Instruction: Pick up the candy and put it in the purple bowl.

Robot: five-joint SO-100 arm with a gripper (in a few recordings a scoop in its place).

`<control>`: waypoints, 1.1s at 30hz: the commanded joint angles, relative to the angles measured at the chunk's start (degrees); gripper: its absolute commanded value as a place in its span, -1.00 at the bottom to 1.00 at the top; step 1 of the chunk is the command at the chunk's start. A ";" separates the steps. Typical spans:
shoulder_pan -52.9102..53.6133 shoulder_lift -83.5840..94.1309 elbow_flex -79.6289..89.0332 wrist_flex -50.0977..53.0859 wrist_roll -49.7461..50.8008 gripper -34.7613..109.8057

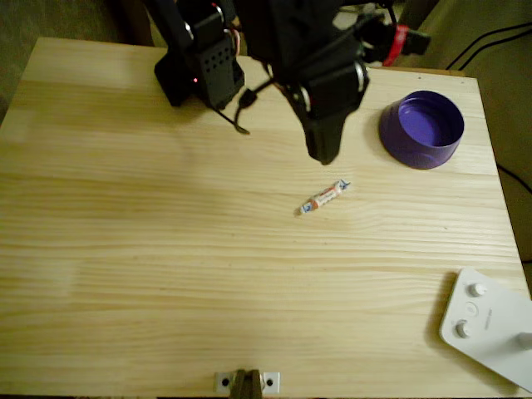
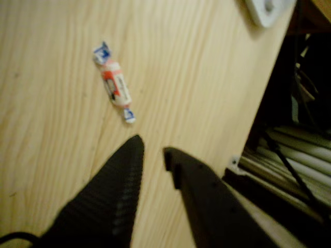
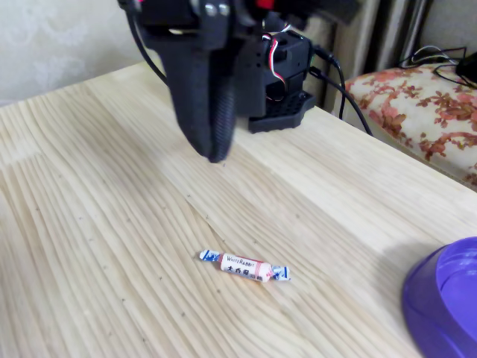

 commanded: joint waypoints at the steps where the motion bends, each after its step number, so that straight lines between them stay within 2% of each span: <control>1: -1.93 -1.49 -2.72 -1.93 -2.81 -0.34; 8: -1.93 -7.82 -2.90 -6.42 -11.78 -0.30; 14: -3.16 -11.51 -2.90 -7.47 -11.87 -0.30; 18: -2.37 -11.51 -2.81 -7.21 -14.50 -0.15; 24: -2.37 -13.80 -2.72 -7.12 -17.31 -0.15; 30: -3.16 -20.65 -7.65 0.00 -20.57 -0.14; 33: -3.52 -23.91 -9.93 0.26 -20.57 -0.14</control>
